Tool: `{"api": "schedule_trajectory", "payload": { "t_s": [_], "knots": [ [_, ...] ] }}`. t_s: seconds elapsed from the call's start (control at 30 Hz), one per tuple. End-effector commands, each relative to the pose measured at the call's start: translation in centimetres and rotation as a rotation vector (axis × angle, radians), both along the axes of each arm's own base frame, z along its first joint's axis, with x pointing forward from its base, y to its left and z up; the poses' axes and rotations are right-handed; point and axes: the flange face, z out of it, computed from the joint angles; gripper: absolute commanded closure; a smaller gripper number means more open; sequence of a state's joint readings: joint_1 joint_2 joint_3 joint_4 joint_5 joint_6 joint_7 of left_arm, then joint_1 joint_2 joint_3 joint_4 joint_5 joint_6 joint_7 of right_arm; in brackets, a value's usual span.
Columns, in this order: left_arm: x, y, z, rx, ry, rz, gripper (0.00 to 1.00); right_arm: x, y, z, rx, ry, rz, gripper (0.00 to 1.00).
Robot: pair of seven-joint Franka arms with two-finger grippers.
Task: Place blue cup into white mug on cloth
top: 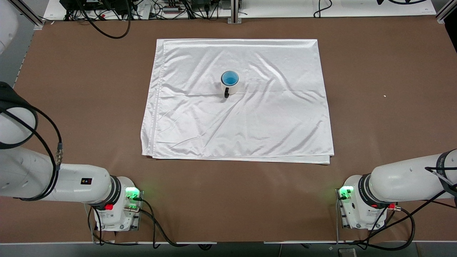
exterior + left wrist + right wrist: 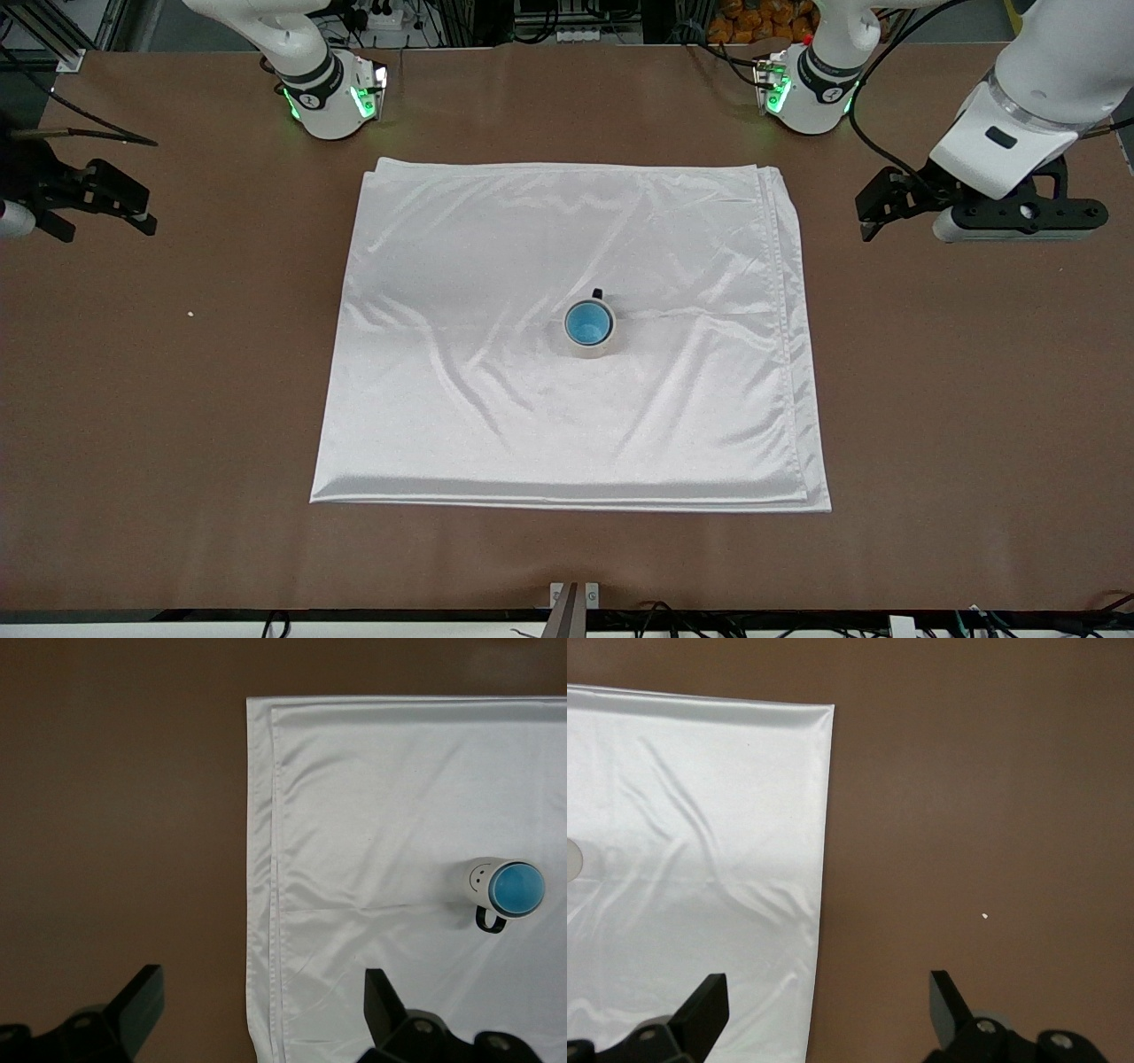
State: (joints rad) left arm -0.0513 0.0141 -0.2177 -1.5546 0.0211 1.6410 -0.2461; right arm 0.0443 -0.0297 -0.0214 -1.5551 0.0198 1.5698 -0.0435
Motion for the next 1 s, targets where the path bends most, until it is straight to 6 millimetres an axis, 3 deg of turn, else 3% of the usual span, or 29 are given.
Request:
{"api": "schedule_trajectory", "payload": {
  "t_s": [0.0,0.23,0.97],
  "knots": [
    [0.5,0.9,0.6,-0.031,0.019,-0.011,0.00,-0.3,0.3,0.6,0.017,-0.007,-0.016,0.00],
    [0.1,-0.2,0.0,-0.036,0.034,-0.026,0.00,-0.3,0.2,0.6,0.017,-0.007,-0.018,0.00],
    [0.5,1.0,-0.1,-0.049,0.038,-0.001,0.00,-0.3,0.2,0.5,0.023,-0.005,-0.019,0.00]
  ]
}}
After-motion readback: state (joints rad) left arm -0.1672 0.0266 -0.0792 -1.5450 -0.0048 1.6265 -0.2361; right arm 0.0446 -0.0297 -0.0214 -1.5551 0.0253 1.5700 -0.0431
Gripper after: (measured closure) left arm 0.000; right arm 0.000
